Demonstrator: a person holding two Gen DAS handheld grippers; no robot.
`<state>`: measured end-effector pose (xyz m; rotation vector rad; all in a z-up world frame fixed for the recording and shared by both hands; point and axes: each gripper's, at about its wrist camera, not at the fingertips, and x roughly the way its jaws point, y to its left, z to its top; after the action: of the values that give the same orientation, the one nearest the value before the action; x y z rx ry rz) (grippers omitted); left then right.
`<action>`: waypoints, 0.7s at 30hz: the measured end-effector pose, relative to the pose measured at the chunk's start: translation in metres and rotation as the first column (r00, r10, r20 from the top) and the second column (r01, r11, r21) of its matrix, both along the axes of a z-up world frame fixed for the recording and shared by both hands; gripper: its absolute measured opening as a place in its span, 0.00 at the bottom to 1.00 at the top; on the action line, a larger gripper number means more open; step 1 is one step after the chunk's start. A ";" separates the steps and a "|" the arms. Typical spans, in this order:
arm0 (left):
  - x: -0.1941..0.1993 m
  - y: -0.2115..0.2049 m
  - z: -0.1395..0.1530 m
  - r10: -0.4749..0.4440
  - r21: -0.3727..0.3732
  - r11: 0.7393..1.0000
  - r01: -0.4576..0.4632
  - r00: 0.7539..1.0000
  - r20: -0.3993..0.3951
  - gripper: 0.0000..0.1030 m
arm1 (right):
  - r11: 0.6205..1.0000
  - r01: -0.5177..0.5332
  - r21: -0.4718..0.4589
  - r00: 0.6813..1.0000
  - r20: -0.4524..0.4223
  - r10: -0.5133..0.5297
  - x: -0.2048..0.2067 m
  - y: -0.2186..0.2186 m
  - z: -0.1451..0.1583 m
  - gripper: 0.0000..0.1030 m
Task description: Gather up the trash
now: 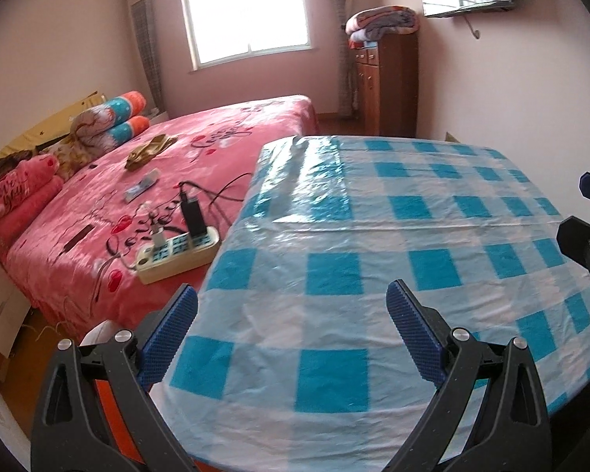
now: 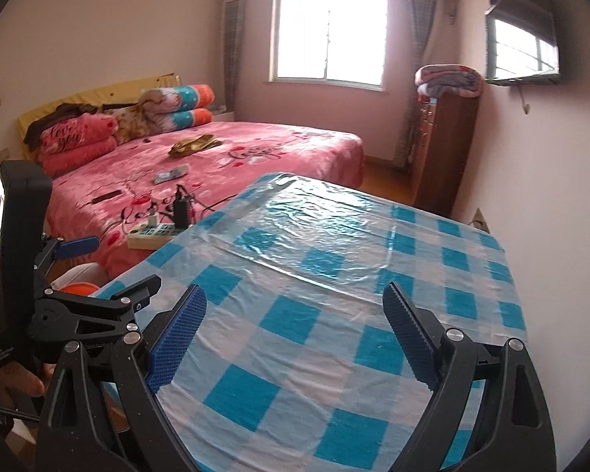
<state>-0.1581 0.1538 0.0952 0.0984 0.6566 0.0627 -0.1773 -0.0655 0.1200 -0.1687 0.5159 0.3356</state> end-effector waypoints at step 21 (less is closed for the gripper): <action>-0.008 -0.051 0.038 -0.093 -0.011 0.995 0.095 0.989 0.112 0.96 | 0.986 0.156 0.067 0.981 0.102 -0.162 -0.032 -0.060 0.029 0.88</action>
<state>-0.1659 0.1025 0.1336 0.1095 0.5404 -0.0281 -0.2088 -0.1253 0.1494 -0.0872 0.4094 0.1841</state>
